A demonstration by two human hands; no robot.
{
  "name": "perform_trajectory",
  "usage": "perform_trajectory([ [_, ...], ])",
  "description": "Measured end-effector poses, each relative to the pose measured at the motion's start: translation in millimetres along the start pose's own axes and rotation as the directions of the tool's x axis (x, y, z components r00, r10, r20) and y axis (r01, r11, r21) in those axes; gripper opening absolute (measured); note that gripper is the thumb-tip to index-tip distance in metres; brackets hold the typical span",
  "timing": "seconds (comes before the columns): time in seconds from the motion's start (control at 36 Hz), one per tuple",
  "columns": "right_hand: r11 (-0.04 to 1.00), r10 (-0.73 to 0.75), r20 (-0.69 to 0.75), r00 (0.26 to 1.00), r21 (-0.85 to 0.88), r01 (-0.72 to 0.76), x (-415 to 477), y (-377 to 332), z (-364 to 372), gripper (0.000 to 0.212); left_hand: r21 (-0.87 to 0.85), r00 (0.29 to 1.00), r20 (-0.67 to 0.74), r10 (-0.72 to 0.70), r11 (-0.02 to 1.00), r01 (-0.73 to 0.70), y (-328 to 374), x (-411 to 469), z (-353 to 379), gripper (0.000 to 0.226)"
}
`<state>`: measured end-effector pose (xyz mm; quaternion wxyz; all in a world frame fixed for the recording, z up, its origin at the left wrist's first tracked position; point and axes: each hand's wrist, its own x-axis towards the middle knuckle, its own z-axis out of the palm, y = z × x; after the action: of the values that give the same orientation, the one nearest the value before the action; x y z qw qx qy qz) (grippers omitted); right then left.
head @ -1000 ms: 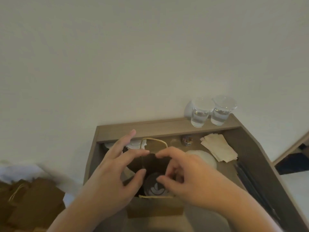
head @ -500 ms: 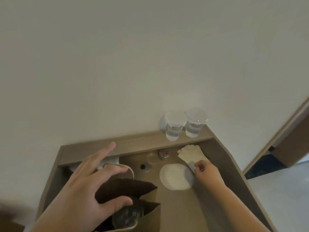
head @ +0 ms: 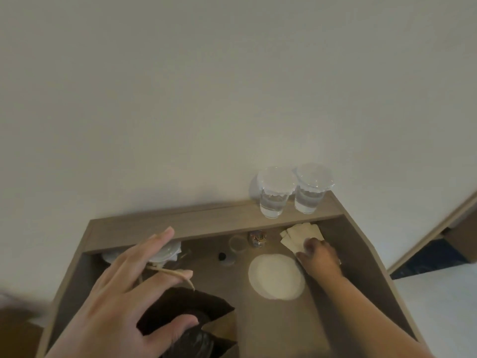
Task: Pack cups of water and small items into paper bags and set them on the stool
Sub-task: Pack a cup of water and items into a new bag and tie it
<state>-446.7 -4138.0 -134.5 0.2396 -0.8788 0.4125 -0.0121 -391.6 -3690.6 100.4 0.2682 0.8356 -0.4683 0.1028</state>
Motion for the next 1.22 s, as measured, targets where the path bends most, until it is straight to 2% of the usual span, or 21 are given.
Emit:
perform_trajectory([
  [0.14, 0.996, -0.005, -0.016, 1.0, 0.09, 0.007, 4, 8, 0, 0.03, -0.009, 1.0, -0.013, -0.02, 1.0, 0.02, -1, -2, 1, 0.045],
  [0.31, 0.983, 0.024, -0.081, 0.996, 0.182, -0.009, -14, -2, -14, 0.033, -0.021, 0.999, -0.028, -0.035, 0.999, 0.035, -4, -6, -1, 0.041],
  [0.47, 0.971, -0.016, -0.194, 0.981, 0.231, 0.062, -80, -29, -57, 0.022, -0.113, 0.992, -0.104, -0.067, 0.992, 0.056, -3, -15, -10, 0.037],
  [0.56, 0.944, -0.002, -0.191, 0.982, 0.324, 0.065, -133, -44, -87, 0.011, -0.176, 0.987, -0.122, -0.101, 0.981, 0.079, -4, -20, -17, 0.028],
  [0.64, 0.9, -0.03, -0.179, 0.983, 0.423, 0.104, -187, -70, -122, 0.011, -0.178, 0.99, -0.063, -0.126, 0.977, 0.113, -10, -28, -25, 0.023],
  [0.72, 0.814, -0.076, -0.19, 0.979, 0.556, 0.171, -233, -106, -158, 0.015, -0.12, 0.985, 0.032, -0.171, 0.978, 0.173, -22, -41, -29, 0.022],
  [0.81, 0.7, -0.263, -0.075, 0.962, 0.672, 0.243, -270, -147, -183, 0.024, -0.061, 0.939, 0.192, -0.284, 0.952, 0.3, -32, -53, -33, 0.033],
  [0.89, 0.612, -0.474, 0.053, 0.879, 0.738, 0.285, -285, -181, -189, 0.057, 0.021, 0.862, 0.345, -0.371, 0.921, 0.388, -35, -57, -35, 0.034],
  [0.92, 0.603, -0.537, 0.106, 0.837, 0.742, 0.293, -289, -194, -186, 0.054, 0.035, 0.836, 0.386, -0.39, 0.912, 0.409, -37, -60, -34, 0.033],
  [0.94, 0.595, -0.595, 0.164, 0.787, 0.748, 0.293, -292, -208, -182, 0.04, 0.028, 0.826, 0.398, -0.399, 0.906, 0.423, -41, -64, -30, 0.035],
  [1.0, 0.65, -0.661, 0.293, 0.691, 0.684, 0.331, -295, -231, -170, 0.022, -0.019, 0.845, 0.362, -0.394, 0.903, 0.43, -57, -75, -22, 0.051],
  [1.03, 0.696, -0.66, 0.361, 0.659, 0.625, 0.355, -296, -239, -164, 0.022, -0.02, 0.845, 0.362, -0.393, 0.903, 0.428, -67, -82, -15, 0.063],
  [1.08, 0.789, -0.591, 0.48, 0.648, 0.513, 0.34, -294, -251, -149, 0.026, 0.018, 0.843, 0.398, -0.363, 0.921, 0.388, -76, -88, -7, 0.072],
  [1.17, 0.899, -0.429, 0.585, 0.688, 0.349, 0.264, -285, -261, -129, 0.031, -0.102, 0.791, 0.5, -0.352, 0.884, 0.457, -65, -85, -14, 0.071],
  [1.22, 0.927, -0.359, 0.599, 0.716, 0.137, 0.35, -279, -266, -121, 0.033, -0.163, 0.752, 0.544, -0.372, 0.833, 0.529, -60, -88, -20, 0.078],
])
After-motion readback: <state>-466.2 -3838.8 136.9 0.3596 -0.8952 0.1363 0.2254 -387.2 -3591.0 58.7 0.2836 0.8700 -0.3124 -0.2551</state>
